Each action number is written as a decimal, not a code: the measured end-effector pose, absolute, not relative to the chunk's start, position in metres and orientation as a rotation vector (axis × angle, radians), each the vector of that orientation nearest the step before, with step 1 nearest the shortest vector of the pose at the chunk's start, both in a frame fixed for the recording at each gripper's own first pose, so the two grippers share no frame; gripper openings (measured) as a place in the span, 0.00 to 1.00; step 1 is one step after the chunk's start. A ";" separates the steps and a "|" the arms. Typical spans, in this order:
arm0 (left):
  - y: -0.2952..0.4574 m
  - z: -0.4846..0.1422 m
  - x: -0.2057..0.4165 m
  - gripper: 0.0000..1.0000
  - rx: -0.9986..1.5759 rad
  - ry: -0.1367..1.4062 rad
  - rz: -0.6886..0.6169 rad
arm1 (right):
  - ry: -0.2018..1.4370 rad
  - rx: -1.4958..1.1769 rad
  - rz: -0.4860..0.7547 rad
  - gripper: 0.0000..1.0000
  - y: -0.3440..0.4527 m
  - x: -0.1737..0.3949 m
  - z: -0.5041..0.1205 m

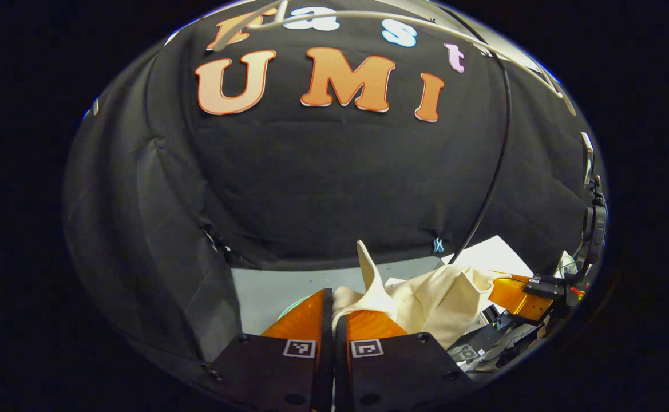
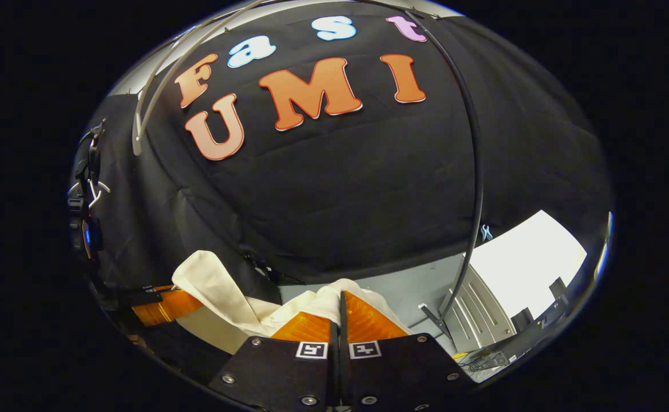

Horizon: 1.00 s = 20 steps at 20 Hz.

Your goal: Grasp the clothes on the hanger with both hands and then place them into the laundry hamper below.

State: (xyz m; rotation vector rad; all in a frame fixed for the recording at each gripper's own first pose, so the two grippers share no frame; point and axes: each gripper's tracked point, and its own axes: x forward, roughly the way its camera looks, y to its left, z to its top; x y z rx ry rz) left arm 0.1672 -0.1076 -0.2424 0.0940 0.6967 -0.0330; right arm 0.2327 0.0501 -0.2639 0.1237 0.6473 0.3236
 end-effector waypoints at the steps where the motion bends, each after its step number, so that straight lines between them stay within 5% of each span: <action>1: -0.107 -0.253 0.166 0.08 0.097 0.734 -0.029 | 0.669 0.117 0.311 0.00 0.050 0.233 -0.274; 20: -0.063 -0.394 0.137 0.08 0.092 1.233 0.013 | 0.976 0.061 0.216 0.05 0.064 0.241 -0.404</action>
